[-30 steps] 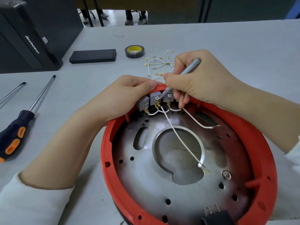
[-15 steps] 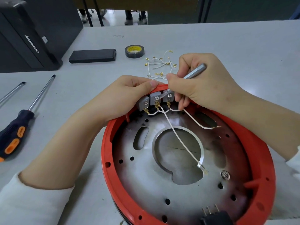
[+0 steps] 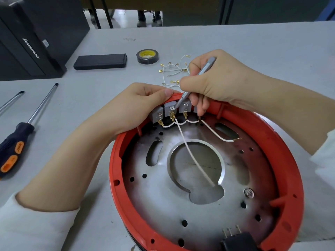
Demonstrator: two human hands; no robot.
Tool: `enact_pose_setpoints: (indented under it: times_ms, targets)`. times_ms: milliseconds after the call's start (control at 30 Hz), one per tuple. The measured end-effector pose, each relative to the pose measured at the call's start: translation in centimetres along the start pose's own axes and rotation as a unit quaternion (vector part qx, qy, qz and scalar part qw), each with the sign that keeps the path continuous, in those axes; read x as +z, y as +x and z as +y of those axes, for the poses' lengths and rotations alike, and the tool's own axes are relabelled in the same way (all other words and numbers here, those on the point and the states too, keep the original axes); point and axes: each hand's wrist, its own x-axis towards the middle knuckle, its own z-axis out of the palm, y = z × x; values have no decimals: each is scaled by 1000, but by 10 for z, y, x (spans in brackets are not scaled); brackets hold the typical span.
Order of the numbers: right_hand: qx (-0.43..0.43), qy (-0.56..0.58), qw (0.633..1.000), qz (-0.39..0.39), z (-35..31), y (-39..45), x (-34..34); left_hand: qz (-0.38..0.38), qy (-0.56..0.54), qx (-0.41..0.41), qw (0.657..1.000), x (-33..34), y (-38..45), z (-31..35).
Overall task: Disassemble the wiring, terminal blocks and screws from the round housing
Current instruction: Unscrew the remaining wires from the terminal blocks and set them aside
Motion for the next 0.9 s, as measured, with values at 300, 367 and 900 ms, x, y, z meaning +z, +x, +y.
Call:
enact_pose_setpoints:
  times_ms: [300,367,900]
  targets:
    - [0,9,1000,3,1,-1,1,-2,-3,9,1000,0,0,0]
    - [-19,17,999,23,4,-5,4,-6,-8,9,1000,0,0,0]
    - [-4,1,1000,0,1,0,0,4,8,1,1000,0,0,0]
